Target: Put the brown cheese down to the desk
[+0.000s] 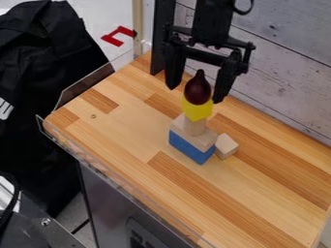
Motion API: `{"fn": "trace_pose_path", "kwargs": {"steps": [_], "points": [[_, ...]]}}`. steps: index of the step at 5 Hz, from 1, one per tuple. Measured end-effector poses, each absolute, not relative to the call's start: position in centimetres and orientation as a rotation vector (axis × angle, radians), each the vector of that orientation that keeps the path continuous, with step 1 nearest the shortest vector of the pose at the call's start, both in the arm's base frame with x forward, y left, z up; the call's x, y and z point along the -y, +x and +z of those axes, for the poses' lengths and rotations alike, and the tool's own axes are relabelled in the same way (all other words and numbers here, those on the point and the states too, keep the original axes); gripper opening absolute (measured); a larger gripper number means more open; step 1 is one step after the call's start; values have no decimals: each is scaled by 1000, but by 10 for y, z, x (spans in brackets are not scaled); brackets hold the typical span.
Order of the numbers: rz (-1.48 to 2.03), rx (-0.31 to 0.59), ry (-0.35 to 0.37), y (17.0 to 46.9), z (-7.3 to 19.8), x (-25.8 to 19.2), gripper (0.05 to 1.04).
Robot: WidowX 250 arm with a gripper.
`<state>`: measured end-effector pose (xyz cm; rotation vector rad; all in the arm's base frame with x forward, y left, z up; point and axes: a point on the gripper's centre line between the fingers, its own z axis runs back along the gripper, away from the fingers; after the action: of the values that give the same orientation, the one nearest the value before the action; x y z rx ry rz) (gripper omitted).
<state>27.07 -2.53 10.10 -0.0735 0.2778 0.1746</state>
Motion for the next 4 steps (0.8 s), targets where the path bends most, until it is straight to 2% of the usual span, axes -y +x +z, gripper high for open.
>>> {"fn": "trace_pose_path", "kwargs": {"steps": [2, 3, 4], "points": [[175, -281, -71, 273, 92, 25, 1001], [183, -272, -71, 274, 91, 25, 951], [185, -267, -76, 274, 89, 25, 667]]}}
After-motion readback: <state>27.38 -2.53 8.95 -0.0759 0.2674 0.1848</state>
